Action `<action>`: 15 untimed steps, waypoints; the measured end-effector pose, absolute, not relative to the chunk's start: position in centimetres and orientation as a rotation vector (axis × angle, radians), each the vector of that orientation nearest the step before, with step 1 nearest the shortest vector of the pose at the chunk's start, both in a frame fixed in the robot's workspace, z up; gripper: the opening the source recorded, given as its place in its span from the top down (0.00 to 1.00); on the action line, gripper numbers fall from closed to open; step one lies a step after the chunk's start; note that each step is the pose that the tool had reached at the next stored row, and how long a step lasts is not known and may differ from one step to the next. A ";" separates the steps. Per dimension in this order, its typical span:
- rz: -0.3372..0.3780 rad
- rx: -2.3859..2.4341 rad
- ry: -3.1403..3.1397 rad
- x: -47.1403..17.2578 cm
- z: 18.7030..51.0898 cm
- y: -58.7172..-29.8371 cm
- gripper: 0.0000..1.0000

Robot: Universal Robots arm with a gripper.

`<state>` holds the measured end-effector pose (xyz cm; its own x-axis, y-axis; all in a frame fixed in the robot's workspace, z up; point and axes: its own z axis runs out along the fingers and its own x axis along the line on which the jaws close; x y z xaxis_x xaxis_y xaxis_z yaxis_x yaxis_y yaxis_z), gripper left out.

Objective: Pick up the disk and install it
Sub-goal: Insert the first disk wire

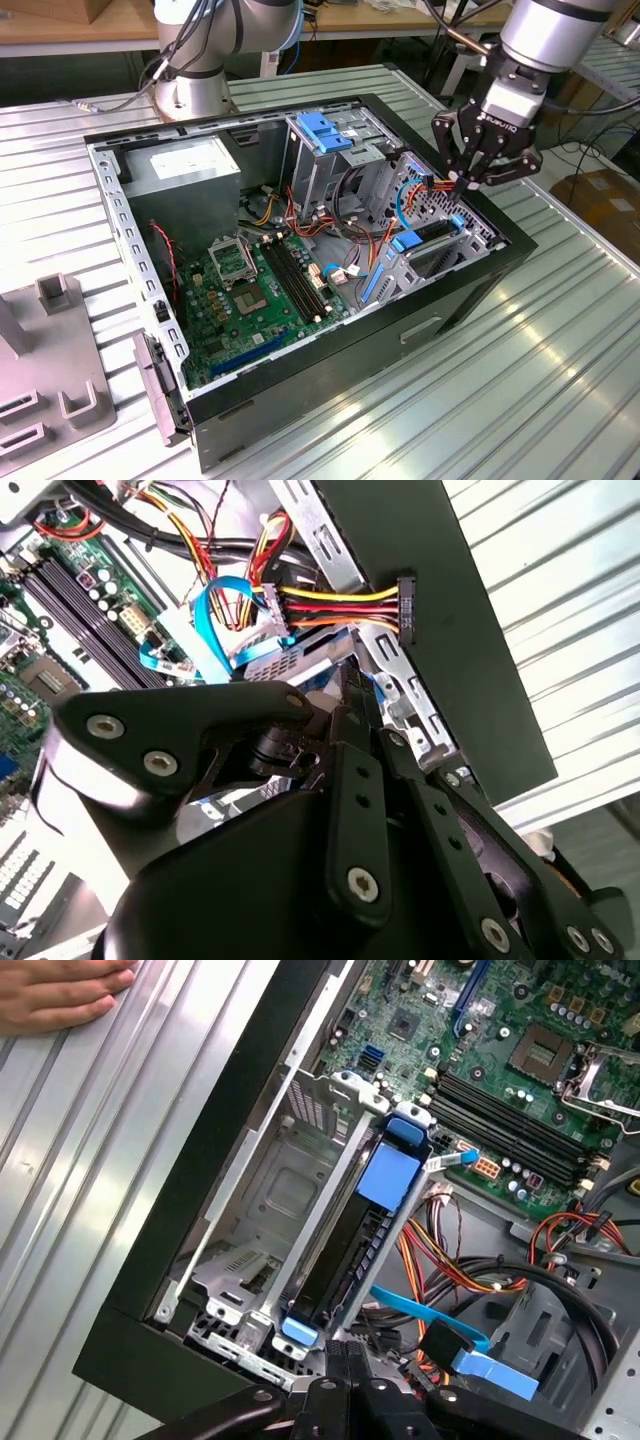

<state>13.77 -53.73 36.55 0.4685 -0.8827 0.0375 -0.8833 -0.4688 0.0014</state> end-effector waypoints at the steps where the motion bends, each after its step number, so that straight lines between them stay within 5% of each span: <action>1: 0.052 2.687 -1.591 13.8 36.6 -53.7 0.89; 15: 0.080 2.786 -1.432 14.2 36.9 -53.7 0.81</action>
